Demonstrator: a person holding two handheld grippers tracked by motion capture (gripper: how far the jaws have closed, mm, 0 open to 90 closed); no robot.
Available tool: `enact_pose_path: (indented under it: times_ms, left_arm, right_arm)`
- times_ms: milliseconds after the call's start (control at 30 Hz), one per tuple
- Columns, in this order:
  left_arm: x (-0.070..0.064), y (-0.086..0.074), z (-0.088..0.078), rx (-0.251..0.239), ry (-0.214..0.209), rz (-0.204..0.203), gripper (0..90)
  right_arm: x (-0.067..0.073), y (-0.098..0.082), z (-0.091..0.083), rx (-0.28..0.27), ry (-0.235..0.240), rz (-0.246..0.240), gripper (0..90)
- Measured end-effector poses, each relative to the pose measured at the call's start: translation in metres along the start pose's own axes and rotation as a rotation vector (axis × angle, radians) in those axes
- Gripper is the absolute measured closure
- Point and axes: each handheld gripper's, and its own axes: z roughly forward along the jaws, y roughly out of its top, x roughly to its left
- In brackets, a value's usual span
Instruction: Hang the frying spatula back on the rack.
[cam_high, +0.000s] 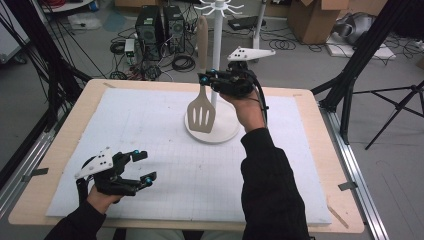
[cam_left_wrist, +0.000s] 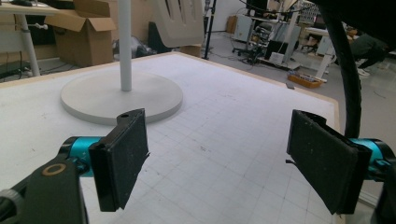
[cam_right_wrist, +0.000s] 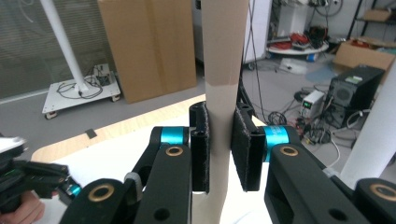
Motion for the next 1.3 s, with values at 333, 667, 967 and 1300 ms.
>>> enact_pose_path:
  times_ms: [333, 667, 967, 1300]
  left_arm:
    - [0.0, 0.001, -0.002, -0.018, -0.005, -0.004, 20.8]
    - [-0.001, 0.001, -0.002, -0.017, -0.01, -0.003, 20.9]
    - [-0.001, 0.001, -0.003, -0.018, -0.007, -0.001, 21.0]
    - [-0.001, 0.001, -0.003, -0.017, -0.006, -0.001, 21.1]
  right_arm:
    - [-0.014, 0.006, 0.012, 0.022, -0.037, 0.044, 78.2]
    - [-0.024, 0.003, 0.016, 0.02, -0.061, 0.071, 78.2]
    - [-0.028, 0.0, 0.011, 0.014, -0.115, 0.104, 78.2]
    - [-0.029, -0.007, 0.002, -0.019, -0.157, 0.088, 66.1]
